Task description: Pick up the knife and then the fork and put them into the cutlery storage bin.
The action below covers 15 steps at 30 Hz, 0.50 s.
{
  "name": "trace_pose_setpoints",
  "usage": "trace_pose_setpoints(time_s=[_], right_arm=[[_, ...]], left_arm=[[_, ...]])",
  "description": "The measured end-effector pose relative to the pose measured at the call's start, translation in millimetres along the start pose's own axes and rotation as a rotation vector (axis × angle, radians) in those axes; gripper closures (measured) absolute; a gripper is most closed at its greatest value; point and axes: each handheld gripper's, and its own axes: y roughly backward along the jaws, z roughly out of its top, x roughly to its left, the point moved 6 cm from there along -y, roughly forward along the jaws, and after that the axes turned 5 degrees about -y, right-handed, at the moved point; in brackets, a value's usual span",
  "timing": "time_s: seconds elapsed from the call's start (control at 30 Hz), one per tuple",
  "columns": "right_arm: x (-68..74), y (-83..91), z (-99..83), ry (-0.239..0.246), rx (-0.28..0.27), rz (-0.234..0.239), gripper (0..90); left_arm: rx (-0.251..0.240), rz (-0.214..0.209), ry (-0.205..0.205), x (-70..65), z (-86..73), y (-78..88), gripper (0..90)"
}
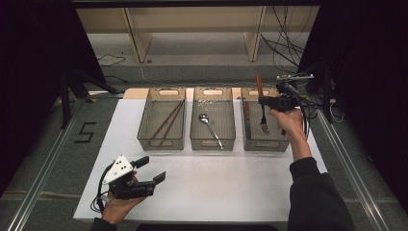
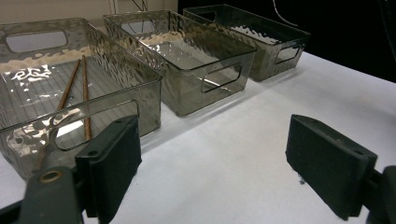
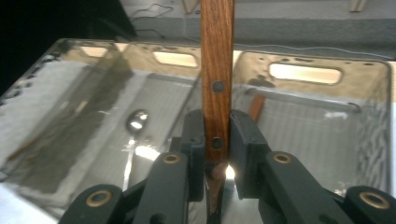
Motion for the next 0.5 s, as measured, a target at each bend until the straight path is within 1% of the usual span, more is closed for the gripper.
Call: trace_pose_setpoints(time_s=[0.07, 0.2, 0.3, 0.37, 0.5], right_arm=[[-3.3, -2.7, 0.5, -0.012, -0.005, -0.008, 77.5], [-10.0, -10.2, -0.3, -0.038, -0.002, -0.041, 77.5], [-13.0, -16.2, -2.1, -0.042, 0.006, -0.06, 77.5], [-13.4, -19.9, -2.6, -0.033, 0.004, -0.072, 77.5], [-12.3, -24.6, -3.7, -0.037, 0.006, -0.074, 77.5]], left_arm=[[-0.001, -0.001, 0.0, -0.4, 0.1, -0.2, 17.6], [-0.001, -0.002, 0.002, -0.8, 0.1, -0.5, 17.7], [-0.001, -0.003, 0.0, -0.8, 0.3, -0.2, 17.7], [-0.001, -0.003, 0.003, -0.6, 0.0, -0.5, 17.7], [0.0, -0.005, 0.002, -1.0, -0.2, -0.3, 17.7]])
